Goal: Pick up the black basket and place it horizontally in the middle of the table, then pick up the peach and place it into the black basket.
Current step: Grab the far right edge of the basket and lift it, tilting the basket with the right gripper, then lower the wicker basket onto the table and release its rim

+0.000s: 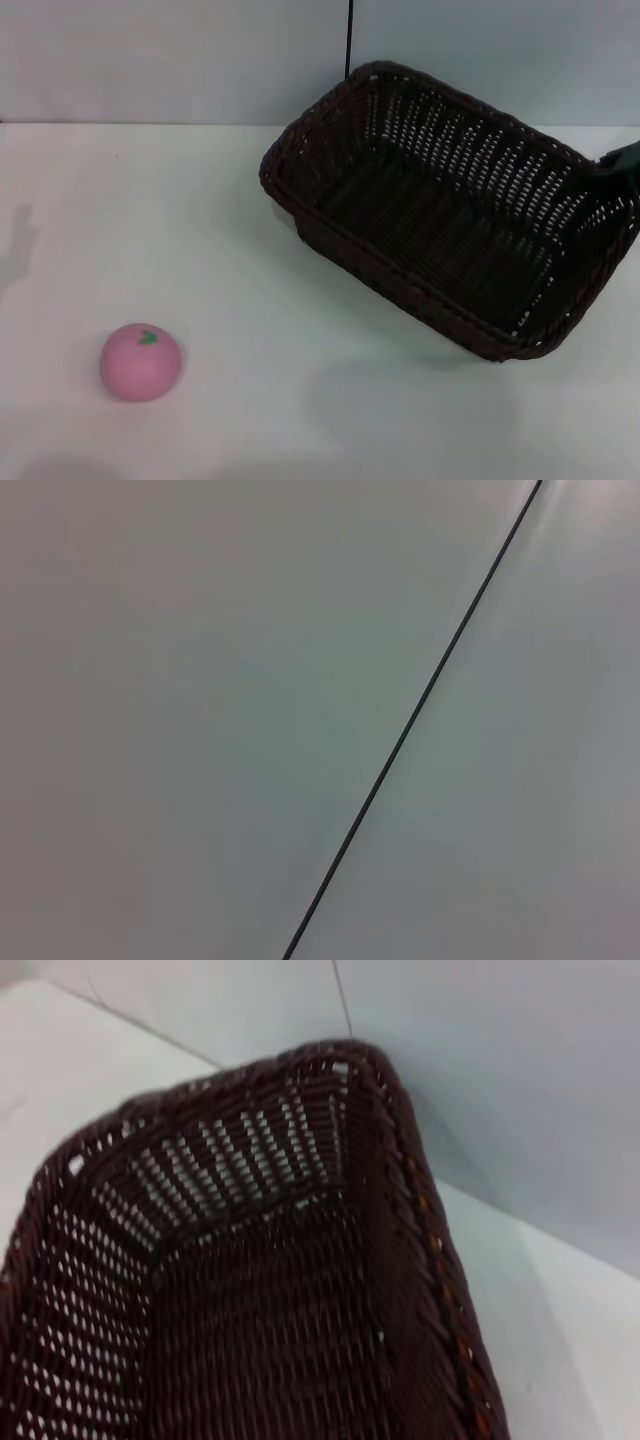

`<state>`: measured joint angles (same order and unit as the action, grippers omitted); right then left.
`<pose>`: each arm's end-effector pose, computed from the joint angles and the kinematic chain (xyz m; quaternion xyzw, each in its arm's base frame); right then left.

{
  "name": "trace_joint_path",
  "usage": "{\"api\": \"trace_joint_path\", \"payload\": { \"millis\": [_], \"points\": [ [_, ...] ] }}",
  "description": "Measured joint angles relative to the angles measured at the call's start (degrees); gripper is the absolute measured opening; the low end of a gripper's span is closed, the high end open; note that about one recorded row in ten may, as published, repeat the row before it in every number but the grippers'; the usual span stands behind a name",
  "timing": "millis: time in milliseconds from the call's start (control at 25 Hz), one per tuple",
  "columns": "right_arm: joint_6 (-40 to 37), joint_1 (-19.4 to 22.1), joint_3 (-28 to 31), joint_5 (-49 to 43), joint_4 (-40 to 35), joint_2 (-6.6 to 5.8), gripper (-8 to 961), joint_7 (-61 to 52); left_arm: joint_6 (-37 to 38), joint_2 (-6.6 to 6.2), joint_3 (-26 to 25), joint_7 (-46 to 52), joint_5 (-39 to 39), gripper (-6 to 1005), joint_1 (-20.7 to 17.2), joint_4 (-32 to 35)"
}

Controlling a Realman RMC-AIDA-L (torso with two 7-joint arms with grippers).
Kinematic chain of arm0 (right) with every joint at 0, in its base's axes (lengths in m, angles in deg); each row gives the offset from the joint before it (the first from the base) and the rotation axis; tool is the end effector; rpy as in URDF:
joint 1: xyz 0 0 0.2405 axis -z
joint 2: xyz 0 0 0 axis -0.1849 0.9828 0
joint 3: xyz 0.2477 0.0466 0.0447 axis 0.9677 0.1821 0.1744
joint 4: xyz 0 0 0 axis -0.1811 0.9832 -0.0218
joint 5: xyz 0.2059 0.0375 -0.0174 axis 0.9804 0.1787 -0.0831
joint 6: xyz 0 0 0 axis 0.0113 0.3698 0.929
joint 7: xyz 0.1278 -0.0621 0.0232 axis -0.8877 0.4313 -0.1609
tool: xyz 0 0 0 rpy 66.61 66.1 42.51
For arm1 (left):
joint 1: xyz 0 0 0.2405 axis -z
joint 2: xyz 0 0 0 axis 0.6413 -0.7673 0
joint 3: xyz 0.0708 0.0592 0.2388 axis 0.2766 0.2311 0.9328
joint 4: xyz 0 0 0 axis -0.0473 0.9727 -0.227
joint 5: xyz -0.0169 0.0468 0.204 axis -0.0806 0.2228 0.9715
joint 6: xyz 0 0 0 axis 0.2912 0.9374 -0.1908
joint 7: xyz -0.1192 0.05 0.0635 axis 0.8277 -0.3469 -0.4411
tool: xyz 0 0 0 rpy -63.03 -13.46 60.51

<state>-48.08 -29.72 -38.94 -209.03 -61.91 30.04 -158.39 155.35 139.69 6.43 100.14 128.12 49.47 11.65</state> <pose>0.2650 0.3926 0.0795 -0.9249 0.3370 0.0145 0.1753 -0.3529 0.2145 0.0439 -0.5002 -0.2797 -0.5592 0.5991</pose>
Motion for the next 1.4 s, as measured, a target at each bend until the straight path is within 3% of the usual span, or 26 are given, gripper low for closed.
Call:
{"api": "trace_joint_path", "payload": {
  "millis": [160,320,400,440,640,1400],
  "points": [
    [-1.5,1.1,0.4,4.6,-0.1,-0.84,207,1.7,0.0,0.00,-0.1,0.0,0.0,833,0.1,0.0],
    [-5.7,2.5,0.6,12.4,0.4,-2.95,216,4.3,-0.4,0.00,-0.2,0.0,-0.1,833,0.3,-0.1],
    [-6.7,2.6,0.6,13.7,0.4,-3.37,221,4.7,-0.5,0.00,-0.2,0.0,-0.1,833,0.5,-0.2],
    [-8.7,2.5,0.8,15.4,0.5,-4.27,223,5.5,-0.5,0.00,-0.2,0.0,-0.1,833,0.6,-0.2],
    [-11.8,1.4,1.5,17.4,0.6,-5.40,234,8.6,-0.5,0.00,-0.1,-0.1,0.0,833,0.9,-0.1],
    [-14.3,-5.2,0.4,18.1,4.9,-4.50,276,25.4,-0.3,0.18,2.7,2.4,0.3,834,-0.2,-1.2]
  ]
}}
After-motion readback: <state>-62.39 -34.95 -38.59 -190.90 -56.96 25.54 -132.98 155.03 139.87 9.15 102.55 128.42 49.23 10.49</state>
